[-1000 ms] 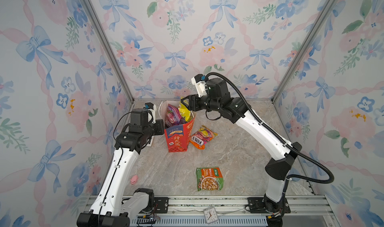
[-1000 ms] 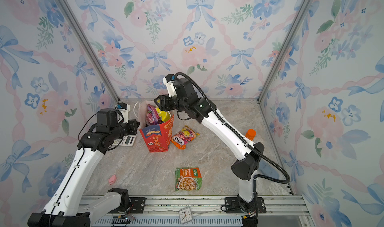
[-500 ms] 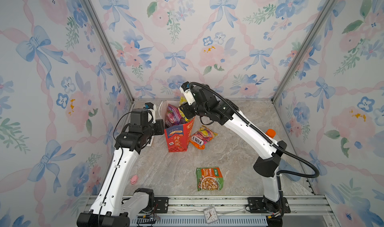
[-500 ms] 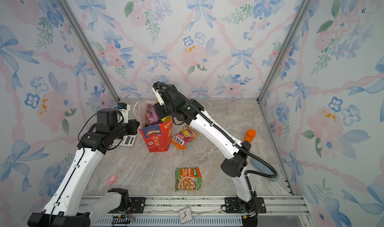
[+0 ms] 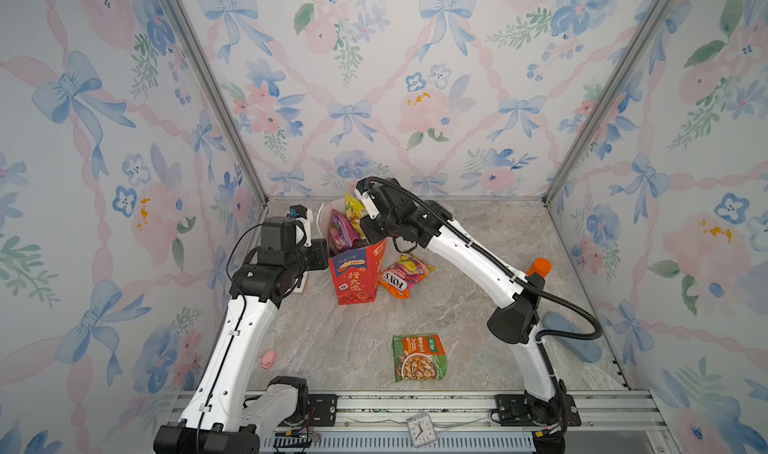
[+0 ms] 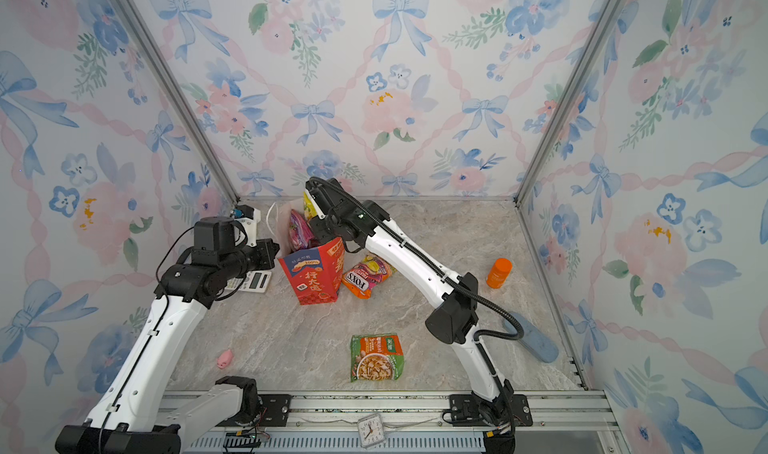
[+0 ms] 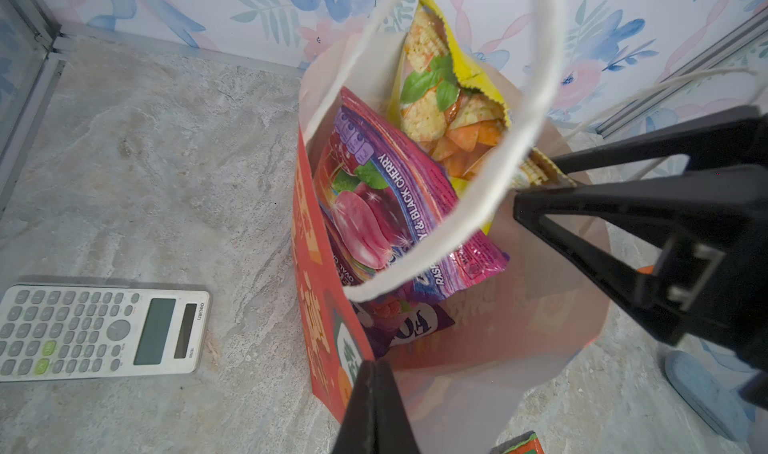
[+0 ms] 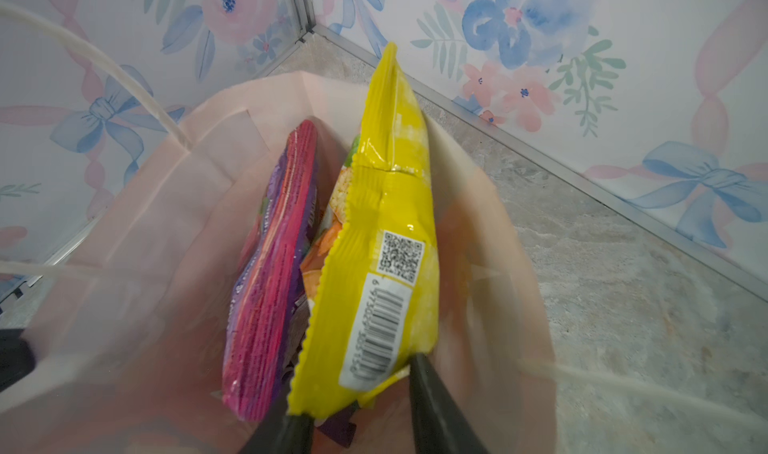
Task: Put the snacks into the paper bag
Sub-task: 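Lower the yellow packet into the bag beside the purple packets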
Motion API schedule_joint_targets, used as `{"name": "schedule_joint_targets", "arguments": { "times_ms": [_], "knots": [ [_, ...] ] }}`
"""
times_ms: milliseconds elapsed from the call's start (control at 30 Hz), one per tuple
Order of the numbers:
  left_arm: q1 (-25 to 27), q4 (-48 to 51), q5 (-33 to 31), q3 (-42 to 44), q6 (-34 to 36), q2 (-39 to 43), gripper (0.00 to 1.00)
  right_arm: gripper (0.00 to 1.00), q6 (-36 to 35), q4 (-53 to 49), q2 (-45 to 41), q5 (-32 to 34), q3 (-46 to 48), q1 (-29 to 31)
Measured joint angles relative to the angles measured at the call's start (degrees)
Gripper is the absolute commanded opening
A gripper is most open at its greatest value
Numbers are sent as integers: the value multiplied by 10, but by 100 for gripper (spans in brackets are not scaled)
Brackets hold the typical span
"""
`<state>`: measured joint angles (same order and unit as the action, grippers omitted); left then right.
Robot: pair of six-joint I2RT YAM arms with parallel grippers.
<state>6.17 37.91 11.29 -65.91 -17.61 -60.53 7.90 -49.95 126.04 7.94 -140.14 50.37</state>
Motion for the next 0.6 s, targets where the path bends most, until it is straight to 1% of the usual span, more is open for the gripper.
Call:
{"name": "schedule_joint_targets", "arguments": {
  "times_ms": [267, 500, 600],
  "knots": [
    [0, 0, 0, 0, 0, 0, 5, 41, 2, -6, -7, -13, -7, 1],
    [0, 0, 0, 0, 0, 0, 5, 41, -1, 7, -66, -12, -1, 7],
    [0, 0, 0, 0, 0, 0, 5, 41, -1, 13, -74, -12, -14, 7]
  ]
}}
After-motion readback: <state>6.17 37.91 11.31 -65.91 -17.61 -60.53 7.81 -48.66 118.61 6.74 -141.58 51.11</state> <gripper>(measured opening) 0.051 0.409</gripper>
